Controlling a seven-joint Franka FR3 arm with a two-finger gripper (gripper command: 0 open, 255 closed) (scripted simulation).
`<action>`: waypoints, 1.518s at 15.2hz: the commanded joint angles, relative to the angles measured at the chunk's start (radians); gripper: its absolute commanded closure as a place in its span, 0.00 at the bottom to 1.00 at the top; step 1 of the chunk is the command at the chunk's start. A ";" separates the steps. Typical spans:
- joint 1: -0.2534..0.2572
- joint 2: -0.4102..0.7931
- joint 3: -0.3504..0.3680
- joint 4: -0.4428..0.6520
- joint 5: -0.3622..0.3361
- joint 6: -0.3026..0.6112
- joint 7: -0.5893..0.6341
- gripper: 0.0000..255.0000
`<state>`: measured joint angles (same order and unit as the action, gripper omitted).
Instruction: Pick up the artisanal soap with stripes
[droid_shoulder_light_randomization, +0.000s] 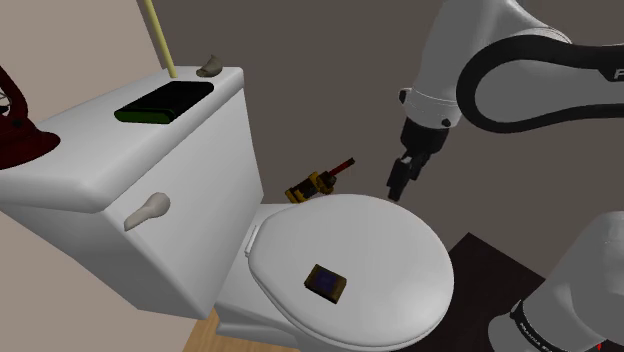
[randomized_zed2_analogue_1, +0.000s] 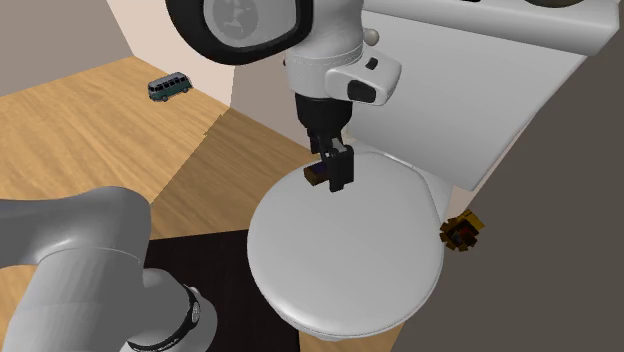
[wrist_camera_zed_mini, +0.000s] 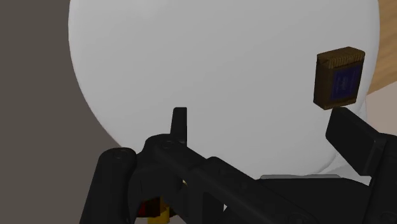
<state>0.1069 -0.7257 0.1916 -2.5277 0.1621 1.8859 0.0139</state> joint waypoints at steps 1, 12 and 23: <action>0.016 0.035 0.039 -0.022 0.020 0.058 0.028 0.00; 0.070 0.322 0.257 -0.035 0.067 0.359 0.197 0.00; 0.053 0.603 0.395 0.005 -0.049 0.584 0.370 0.00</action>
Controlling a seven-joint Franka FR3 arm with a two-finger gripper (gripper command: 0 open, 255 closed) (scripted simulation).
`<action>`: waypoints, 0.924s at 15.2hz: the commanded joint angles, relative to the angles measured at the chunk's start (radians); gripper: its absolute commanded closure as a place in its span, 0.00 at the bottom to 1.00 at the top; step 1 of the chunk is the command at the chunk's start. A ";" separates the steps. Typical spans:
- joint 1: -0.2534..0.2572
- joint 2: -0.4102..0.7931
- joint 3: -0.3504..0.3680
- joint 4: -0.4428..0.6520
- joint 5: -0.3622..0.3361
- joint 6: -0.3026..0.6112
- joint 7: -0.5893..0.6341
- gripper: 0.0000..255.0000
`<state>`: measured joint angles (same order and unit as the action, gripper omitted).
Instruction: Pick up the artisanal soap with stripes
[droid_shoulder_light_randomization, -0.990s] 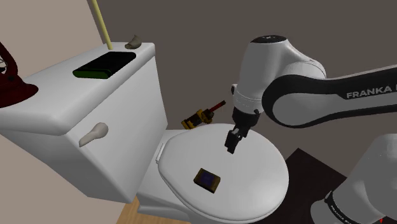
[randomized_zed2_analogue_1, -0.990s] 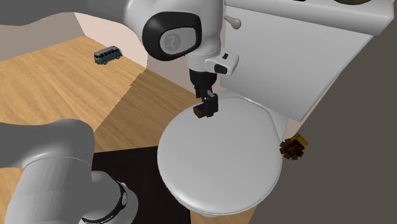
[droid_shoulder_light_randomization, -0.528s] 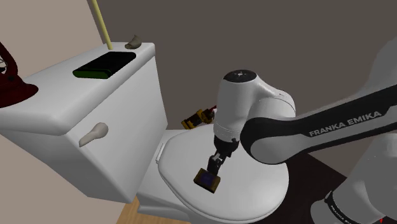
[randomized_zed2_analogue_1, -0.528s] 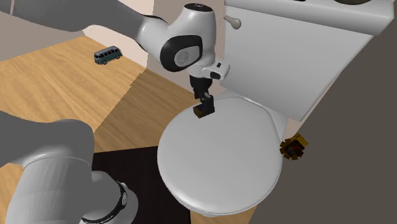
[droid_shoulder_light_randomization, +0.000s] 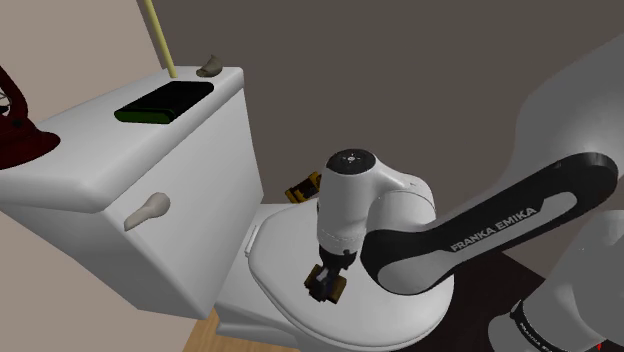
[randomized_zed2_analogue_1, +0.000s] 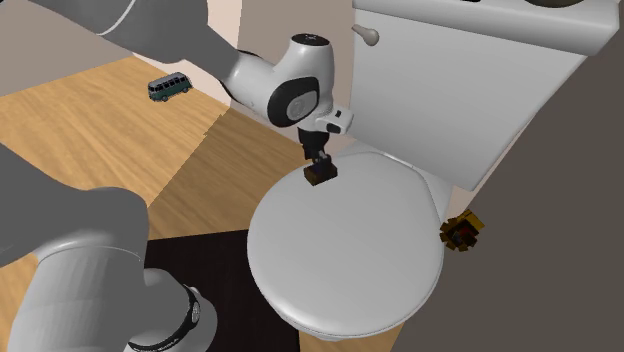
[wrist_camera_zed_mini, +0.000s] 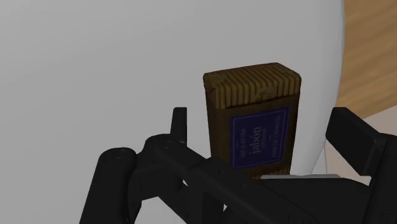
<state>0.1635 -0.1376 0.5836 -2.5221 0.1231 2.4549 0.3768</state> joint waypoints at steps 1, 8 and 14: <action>-0.005 0.028 0.005 -0.005 -0.019 0.031 0.014 0.00; -0.011 0.062 0.010 -0.015 -0.045 0.070 0.032 1.00; -0.011 0.061 0.010 -0.016 -0.045 0.070 0.031 1.00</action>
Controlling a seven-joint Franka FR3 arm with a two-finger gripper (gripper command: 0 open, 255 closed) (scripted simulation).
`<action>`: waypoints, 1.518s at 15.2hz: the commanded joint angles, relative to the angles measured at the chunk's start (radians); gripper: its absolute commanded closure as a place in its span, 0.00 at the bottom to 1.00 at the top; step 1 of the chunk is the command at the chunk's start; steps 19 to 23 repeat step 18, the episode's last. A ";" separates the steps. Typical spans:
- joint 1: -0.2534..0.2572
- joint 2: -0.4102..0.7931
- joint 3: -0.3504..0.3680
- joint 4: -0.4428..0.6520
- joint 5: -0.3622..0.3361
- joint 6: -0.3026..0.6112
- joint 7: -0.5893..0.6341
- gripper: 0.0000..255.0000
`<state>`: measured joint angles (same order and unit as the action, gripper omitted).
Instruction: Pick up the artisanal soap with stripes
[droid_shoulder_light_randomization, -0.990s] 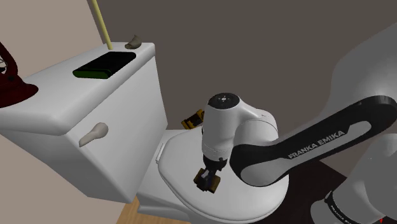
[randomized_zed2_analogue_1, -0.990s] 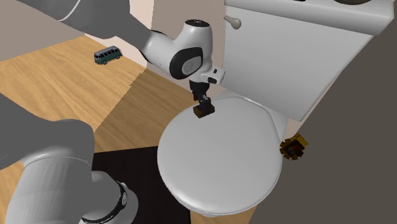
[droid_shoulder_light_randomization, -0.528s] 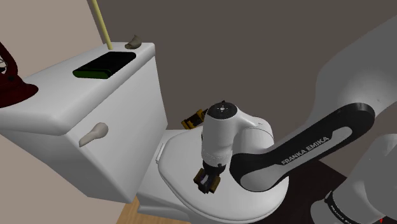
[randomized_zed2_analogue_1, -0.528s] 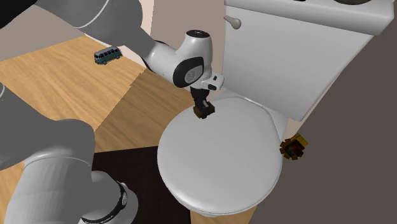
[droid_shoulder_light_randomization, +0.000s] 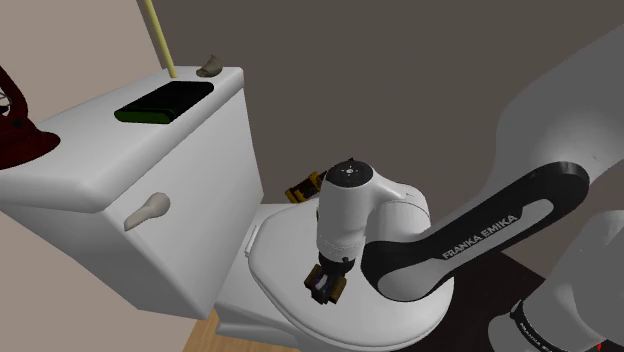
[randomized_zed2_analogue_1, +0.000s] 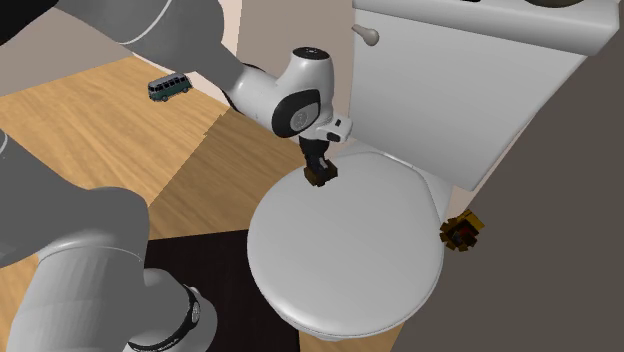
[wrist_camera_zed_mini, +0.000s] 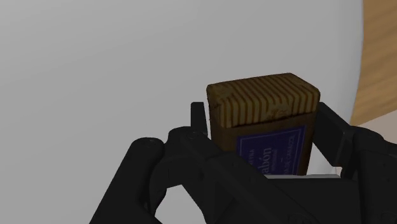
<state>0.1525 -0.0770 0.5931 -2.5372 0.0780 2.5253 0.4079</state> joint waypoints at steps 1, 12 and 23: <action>0.000 0.002 0.001 0.000 -0.001 0.000 0.002 1.00; 0.020 -0.132 -0.026 0.053 0.084 -0.172 -0.062 1.00; 0.026 -0.172 -0.039 0.079 0.100 -0.236 -0.075 1.00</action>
